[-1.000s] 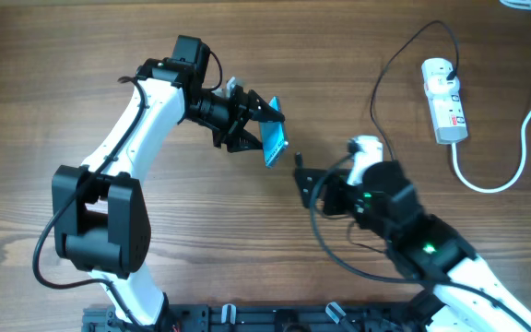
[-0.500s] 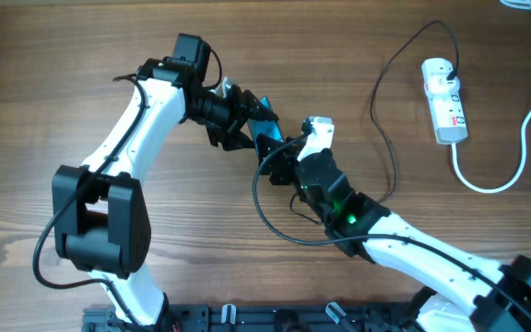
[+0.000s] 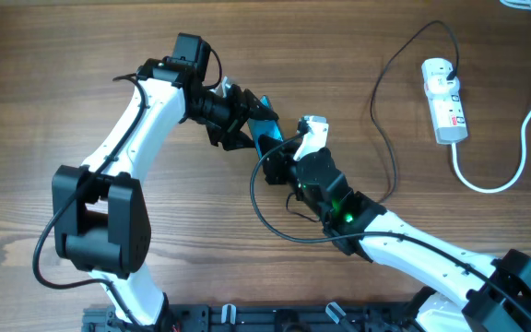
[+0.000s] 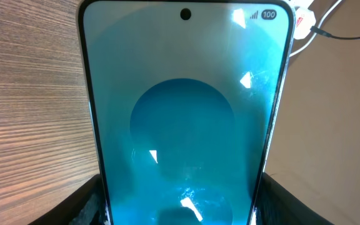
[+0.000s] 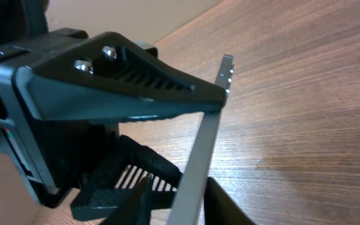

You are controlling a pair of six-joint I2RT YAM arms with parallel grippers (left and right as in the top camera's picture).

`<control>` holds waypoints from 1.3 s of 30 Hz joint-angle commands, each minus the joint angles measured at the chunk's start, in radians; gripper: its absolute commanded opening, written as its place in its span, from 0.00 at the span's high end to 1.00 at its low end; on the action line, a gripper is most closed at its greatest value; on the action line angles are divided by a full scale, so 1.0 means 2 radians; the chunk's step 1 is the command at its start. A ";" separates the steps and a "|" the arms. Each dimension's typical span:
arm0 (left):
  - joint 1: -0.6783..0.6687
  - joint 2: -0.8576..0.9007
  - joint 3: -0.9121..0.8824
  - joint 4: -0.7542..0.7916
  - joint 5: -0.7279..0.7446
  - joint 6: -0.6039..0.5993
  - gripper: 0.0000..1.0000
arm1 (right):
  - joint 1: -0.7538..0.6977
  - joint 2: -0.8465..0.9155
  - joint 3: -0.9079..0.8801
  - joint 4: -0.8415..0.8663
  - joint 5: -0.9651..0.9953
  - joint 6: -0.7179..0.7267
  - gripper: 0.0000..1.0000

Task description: Plug charger to phone and switch on socket

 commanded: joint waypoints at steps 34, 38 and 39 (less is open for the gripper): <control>-0.024 -0.189 -0.047 0.060 -0.272 0.021 0.00 | -0.170 0.008 0.008 0.041 -0.408 0.503 0.95; -0.031 -0.194 -0.167 0.164 -0.194 -0.075 0.01 | -0.170 0.059 0.008 0.122 -0.429 0.525 0.95; -0.031 -0.194 -0.178 0.177 -0.191 -0.097 0.03 | -0.170 0.065 0.008 0.122 -0.429 0.525 0.95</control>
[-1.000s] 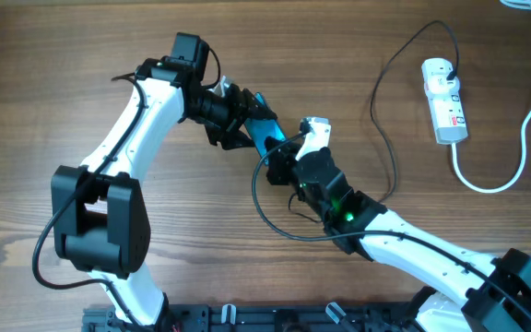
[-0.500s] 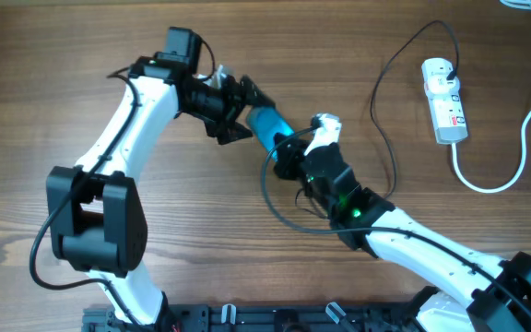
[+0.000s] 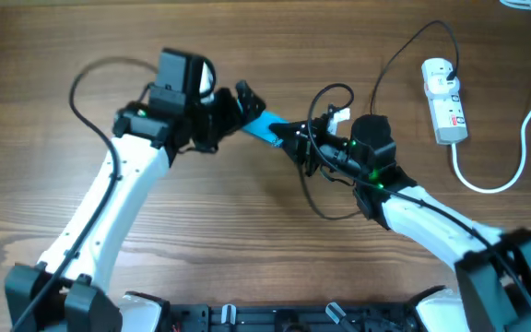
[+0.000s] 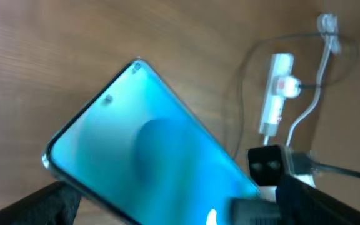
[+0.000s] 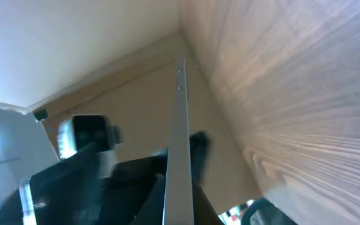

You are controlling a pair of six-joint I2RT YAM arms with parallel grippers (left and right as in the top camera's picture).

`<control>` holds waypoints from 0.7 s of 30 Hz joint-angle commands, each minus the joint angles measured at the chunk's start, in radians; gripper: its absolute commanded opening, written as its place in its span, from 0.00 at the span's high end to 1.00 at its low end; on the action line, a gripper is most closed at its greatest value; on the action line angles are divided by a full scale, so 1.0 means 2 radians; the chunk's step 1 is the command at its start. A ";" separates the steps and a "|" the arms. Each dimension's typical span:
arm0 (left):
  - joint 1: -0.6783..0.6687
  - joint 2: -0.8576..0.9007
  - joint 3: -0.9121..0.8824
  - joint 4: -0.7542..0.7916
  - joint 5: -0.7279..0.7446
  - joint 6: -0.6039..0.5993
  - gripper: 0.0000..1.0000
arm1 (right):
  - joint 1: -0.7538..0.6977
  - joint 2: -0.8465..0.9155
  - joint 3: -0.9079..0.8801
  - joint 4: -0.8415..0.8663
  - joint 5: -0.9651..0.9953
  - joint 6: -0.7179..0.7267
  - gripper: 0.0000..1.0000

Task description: Plug charger to phone and switch on socket

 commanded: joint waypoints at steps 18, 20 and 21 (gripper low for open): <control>-0.024 0.003 -0.055 0.125 0.017 -0.310 0.96 | 0.023 0.024 0.008 0.033 -0.042 0.114 0.95; -0.024 0.003 -0.056 0.127 0.015 -0.336 0.96 | 0.024 0.024 0.008 0.041 -0.041 0.114 0.95; -0.024 0.003 -0.056 0.130 0.015 -0.353 0.96 | 0.024 0.024 0.008 0.046 -0.041 0.114 0.95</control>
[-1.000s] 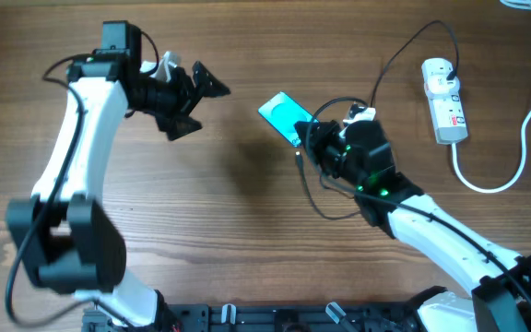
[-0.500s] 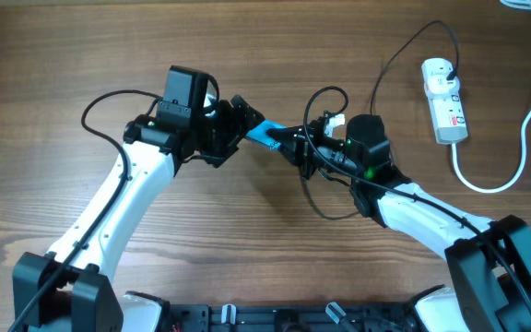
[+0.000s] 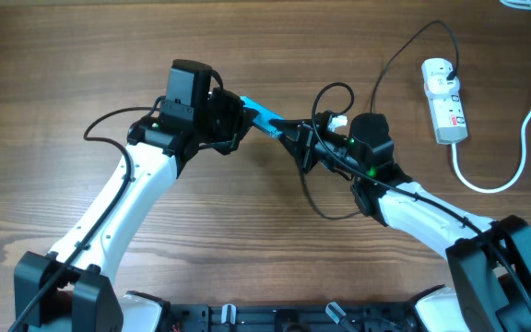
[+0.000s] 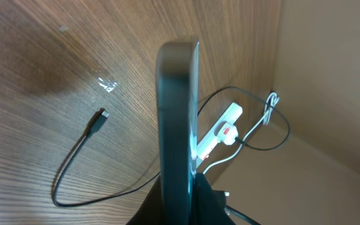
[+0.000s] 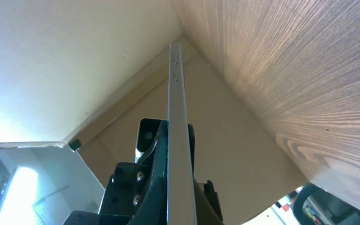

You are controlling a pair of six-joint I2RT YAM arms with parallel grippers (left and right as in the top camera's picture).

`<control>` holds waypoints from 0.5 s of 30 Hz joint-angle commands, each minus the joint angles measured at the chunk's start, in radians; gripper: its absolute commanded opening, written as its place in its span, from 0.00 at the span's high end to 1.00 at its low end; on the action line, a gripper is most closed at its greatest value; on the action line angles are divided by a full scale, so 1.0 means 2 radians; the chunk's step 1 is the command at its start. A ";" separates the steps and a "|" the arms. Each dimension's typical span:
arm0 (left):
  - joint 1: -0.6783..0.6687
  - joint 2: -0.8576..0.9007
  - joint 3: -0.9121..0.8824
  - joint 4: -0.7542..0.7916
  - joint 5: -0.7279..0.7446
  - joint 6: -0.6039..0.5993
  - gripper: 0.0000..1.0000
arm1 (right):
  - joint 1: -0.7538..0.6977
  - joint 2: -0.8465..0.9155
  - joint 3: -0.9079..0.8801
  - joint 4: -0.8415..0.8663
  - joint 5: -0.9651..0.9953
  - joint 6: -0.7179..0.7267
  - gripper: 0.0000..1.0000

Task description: Plug charger to phone and switch on socket

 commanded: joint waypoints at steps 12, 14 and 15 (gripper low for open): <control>0.026 -0.002 0.005 0.038 0.032 0.015 0.96 | 0.026 0.000 0.005 0.011 -0.054 -0.019 0.78; 0.041 -0.002 0.005 0.039 0.045 0.031 0.96 | 0.026 0.000 0.005 0.012 -0.054 -0.019 0.73; 0.050 -0.002 0.005 0.040 0.052 0.042 0.96 | 0.026 0.000 0.005 0.010 -0.054 -0.019 0.62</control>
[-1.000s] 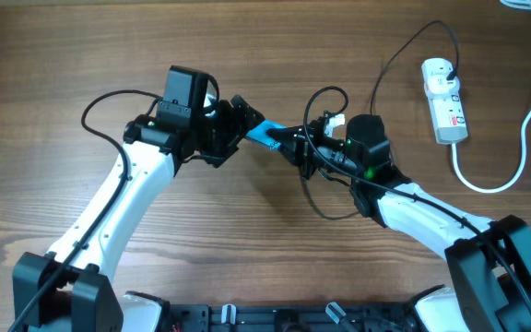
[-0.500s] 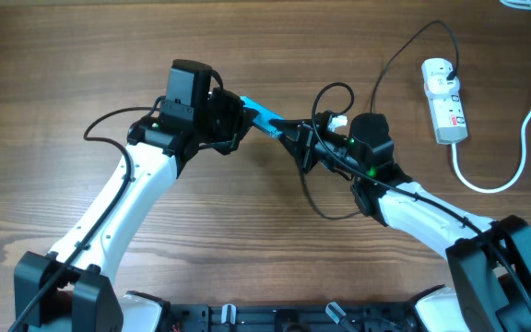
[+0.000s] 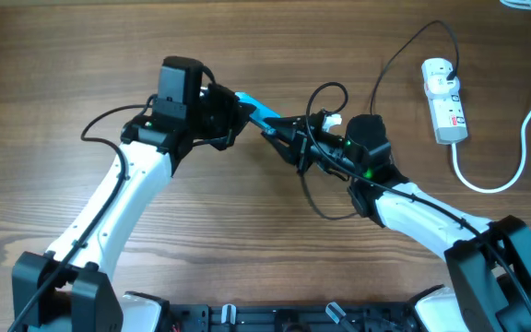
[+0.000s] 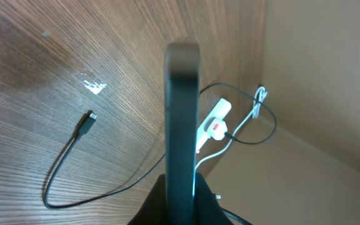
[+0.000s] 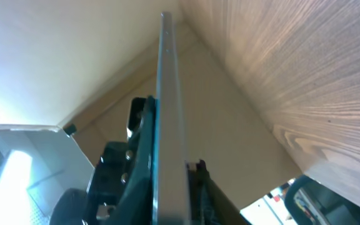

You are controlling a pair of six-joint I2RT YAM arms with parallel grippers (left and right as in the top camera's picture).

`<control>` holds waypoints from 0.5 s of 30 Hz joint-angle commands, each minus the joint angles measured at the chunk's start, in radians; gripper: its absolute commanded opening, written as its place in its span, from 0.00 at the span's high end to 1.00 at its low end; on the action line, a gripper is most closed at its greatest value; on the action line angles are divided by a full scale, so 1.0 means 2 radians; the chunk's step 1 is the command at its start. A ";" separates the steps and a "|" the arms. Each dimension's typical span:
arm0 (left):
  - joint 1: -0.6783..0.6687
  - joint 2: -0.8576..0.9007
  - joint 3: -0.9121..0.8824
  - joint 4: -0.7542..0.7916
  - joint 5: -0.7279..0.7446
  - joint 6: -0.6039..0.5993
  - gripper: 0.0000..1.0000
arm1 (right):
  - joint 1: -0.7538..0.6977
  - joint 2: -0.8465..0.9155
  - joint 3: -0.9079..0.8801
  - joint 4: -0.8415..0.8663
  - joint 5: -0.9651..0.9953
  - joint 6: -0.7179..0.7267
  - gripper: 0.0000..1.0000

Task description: Plug charger to phone and switch on socket

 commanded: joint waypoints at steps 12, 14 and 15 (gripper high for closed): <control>0.204 -0.002 0.006 -0.112 0.169 0.328 0.96 | 0.005 -0.033 0.053 -0.367 0.287 -0.703 0.01; 0.199 -0.002 0.006 -0.112 0.168 0.329 0.96 | 0.005 -0.031 0.076 -0.436 0.352 -0.781 0.03; 0.196 -0.002 0.006 -0.112 0.168 0.329 0.96 | 0.005 -0.031 0.077 -0.444 0.364 -0.806 0.08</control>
